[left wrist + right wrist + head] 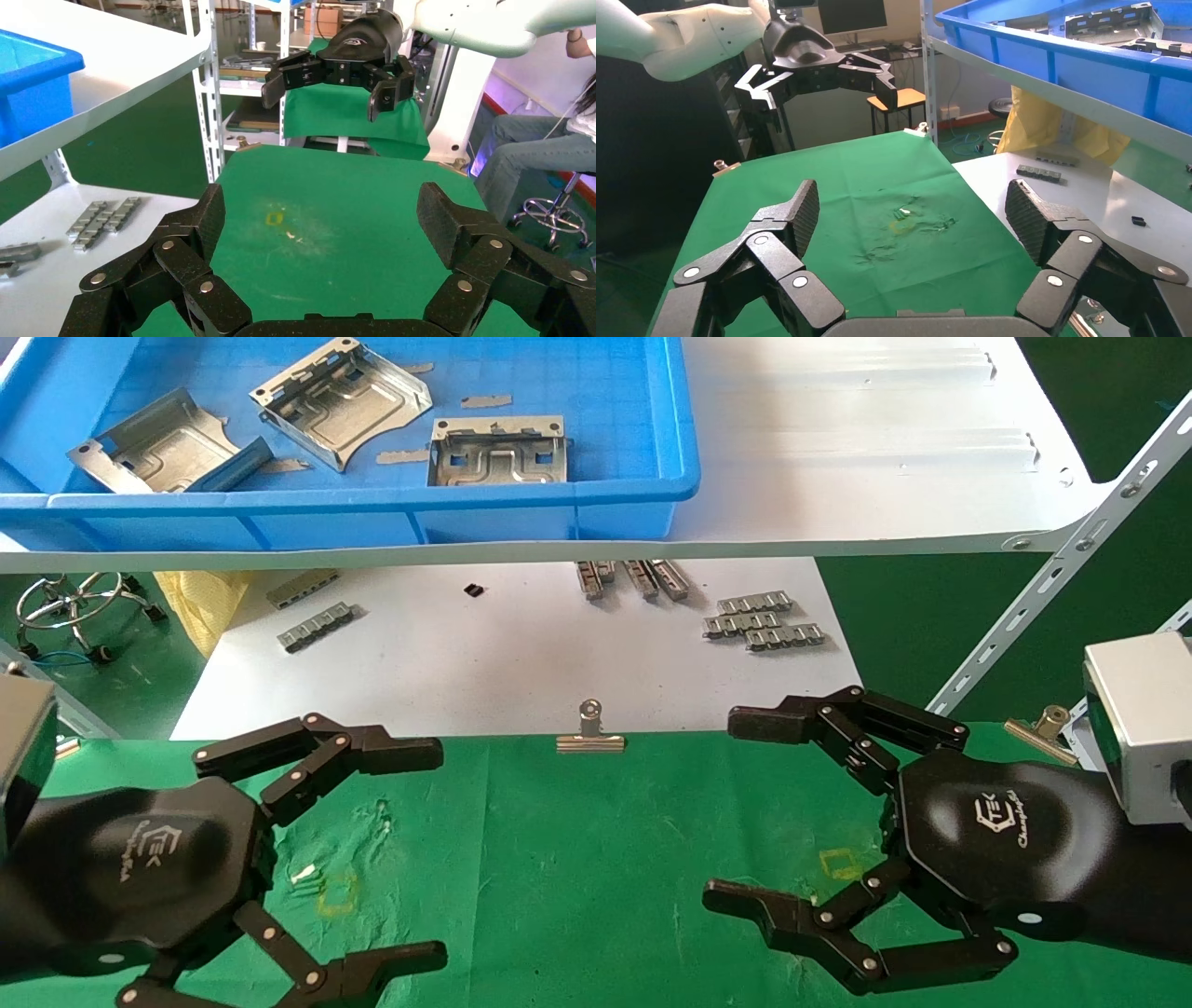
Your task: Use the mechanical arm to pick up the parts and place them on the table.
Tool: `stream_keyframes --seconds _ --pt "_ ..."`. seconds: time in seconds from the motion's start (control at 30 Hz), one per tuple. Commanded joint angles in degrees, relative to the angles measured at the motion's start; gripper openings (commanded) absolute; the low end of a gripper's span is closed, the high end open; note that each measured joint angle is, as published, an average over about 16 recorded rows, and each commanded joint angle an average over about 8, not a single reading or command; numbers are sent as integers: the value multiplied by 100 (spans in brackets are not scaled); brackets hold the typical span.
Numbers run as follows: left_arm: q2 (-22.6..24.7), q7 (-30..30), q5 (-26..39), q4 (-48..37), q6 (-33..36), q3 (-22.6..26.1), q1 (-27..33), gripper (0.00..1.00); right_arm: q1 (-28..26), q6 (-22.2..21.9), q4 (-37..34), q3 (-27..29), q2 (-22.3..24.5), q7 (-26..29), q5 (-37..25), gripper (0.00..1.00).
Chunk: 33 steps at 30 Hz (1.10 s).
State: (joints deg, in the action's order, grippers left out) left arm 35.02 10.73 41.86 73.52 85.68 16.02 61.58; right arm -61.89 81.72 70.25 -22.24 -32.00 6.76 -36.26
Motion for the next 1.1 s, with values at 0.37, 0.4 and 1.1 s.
stream_keyframes --seconds 0.37,0.4,1.1 --pt "0 0 0 0 0 0 0 100 0 0 0 0 0 0 0 0" --pt "0 0 0 0 0 0 0 100 0 0 0 0 0 0 0 0" --pt "0 0 0 0 0 0 0 100 0 0 0 0 0 0 0 0"
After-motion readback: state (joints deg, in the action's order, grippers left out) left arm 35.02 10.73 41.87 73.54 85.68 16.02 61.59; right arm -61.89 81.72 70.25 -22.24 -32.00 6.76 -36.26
